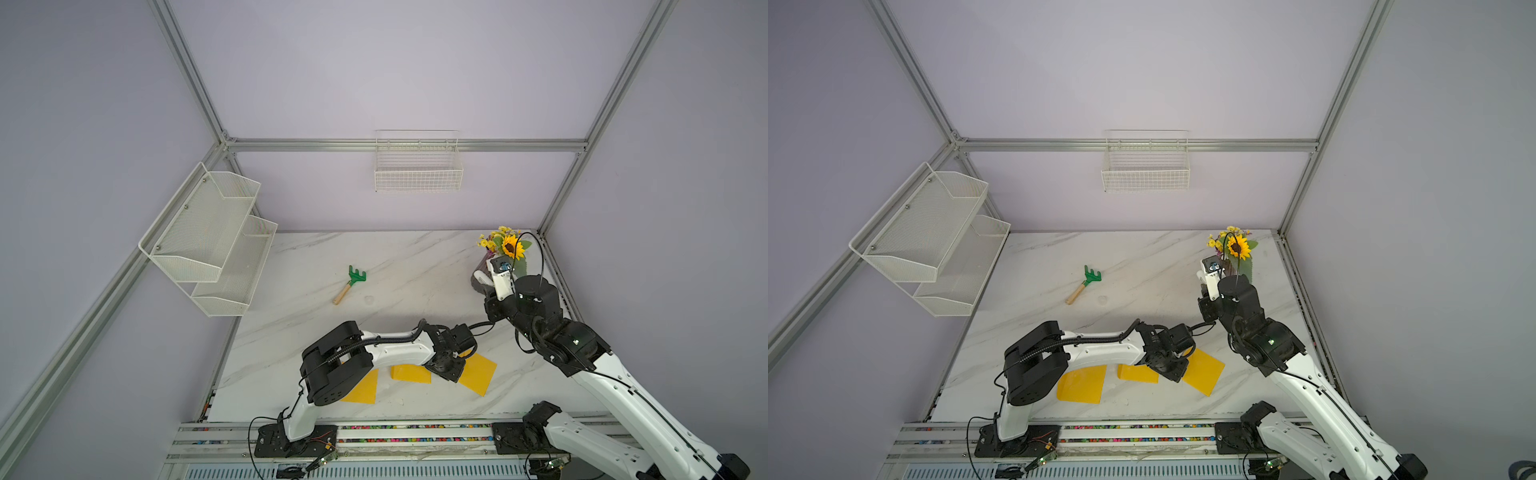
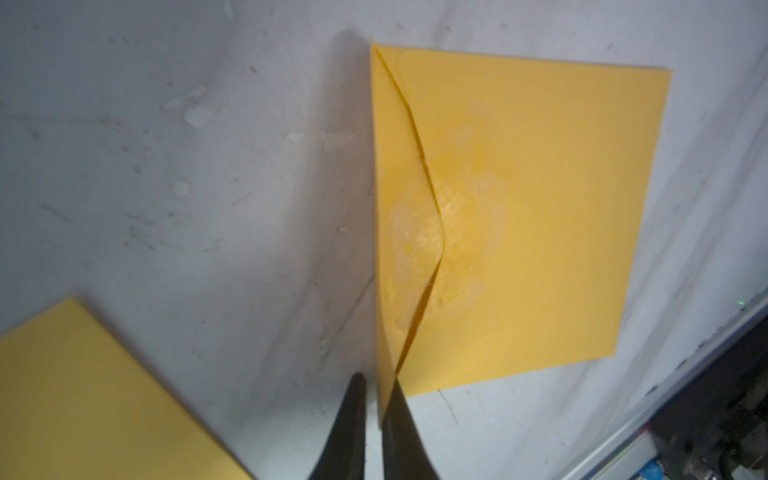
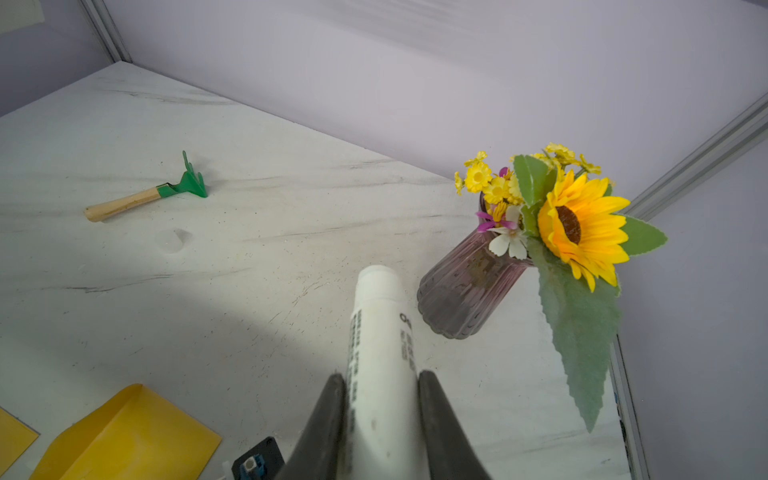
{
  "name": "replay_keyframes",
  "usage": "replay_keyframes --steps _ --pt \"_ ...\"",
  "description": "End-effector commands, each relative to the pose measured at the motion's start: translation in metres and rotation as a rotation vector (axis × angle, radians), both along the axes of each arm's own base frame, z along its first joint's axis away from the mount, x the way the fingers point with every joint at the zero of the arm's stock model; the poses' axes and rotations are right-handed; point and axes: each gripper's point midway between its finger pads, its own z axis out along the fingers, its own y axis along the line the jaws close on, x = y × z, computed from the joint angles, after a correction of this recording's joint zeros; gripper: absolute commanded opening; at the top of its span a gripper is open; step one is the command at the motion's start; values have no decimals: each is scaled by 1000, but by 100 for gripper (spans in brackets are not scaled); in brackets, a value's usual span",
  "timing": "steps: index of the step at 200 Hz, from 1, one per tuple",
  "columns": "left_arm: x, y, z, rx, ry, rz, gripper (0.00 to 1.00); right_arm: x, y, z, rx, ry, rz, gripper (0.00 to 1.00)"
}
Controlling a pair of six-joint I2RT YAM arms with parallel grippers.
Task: Seal the envelope with a glue stick
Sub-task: Adjust the envelope at the center of the board, then apply the envelope at the center of the board.
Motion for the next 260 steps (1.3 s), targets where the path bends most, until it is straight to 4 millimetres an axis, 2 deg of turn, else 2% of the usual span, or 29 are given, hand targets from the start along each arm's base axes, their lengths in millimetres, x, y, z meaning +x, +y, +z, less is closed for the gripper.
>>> replay_keyframes --steps 1,31,58,74,94,131,162,189,226,237,260 --pt "3 -2 -5 6 -26 -14 7 -9 -10 4 27 30 -42 0" --pt "7 -5 5 -46 -67 -30 2 -15 -16 -2 64 107 -105 0" --pt "7 -11 10 -138 -54 -61 0 -26 -3 -16 98 249 -61 0" --pt "4 -13 12 -194 -36 -82 0 -35 -2 -26 107 337 -75 0" --pt "2 -7 17 -252 -28 -81 0 -45 1 -46 102 454 -72 0" --pt "-1 4 23 -402 65 -60 0 -53 3 -66 129 607 -152 0" --pt "-4 -2 27 -508 141 -63 0 -61 0 -104 56 796 -232 0" --pt "-6 -4 23 -544 191 -55 0 -74 4 -137 13 966 -265 0" --pt "-7 -4 15 -531 249 -42 0 -87 8 -175 -1 1078 -266 0" --pt "-7 -3 10 -511 265 -37 0 -91 10 -191 -6 1127 -276 0" --pt "-8 -2 3 -484 287 -30 0 -96 13 -208 26 1154 -301 0"
